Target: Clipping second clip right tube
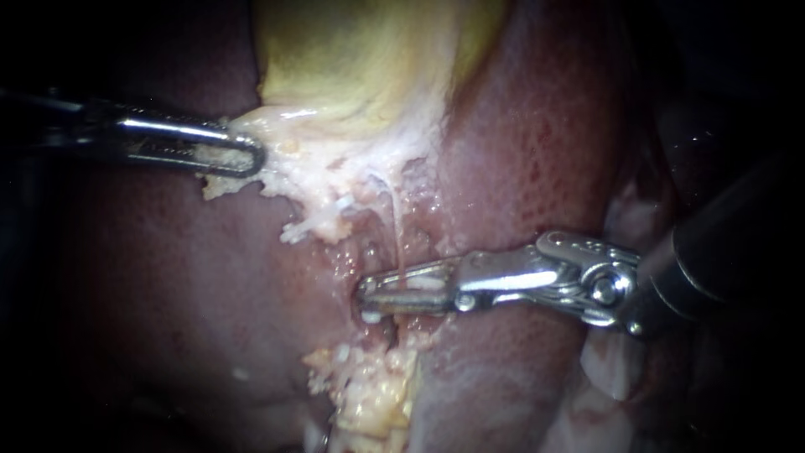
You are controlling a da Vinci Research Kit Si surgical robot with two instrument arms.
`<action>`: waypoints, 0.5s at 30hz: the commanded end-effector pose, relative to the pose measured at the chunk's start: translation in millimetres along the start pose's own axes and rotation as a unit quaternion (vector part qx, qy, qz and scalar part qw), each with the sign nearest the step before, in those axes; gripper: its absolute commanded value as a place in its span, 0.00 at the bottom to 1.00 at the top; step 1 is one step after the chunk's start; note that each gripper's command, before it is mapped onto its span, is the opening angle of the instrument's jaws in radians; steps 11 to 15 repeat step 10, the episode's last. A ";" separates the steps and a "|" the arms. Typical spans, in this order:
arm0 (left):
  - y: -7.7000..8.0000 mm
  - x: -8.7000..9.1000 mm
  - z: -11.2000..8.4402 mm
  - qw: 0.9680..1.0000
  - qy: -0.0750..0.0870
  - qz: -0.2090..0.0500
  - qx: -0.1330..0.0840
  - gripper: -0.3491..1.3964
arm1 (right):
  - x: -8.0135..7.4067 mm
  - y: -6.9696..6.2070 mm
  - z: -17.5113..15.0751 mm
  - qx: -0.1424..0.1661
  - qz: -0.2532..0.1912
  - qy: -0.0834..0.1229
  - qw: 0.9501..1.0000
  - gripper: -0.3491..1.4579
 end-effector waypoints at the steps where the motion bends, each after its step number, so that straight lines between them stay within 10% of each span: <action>1: 0.0 0.0 0.0 1.000 0.000 0.000 0.000 0.00 | 0.0 0.0 0.0 0.002 0.000 -0.001 1.000 0.00; 15: -0.1 0.0 0.0 1.000 0.000 0.000 0.000 0.00 | -0.1 0.1 0.1 0.002 -0.001 -0.001 1.000 0.00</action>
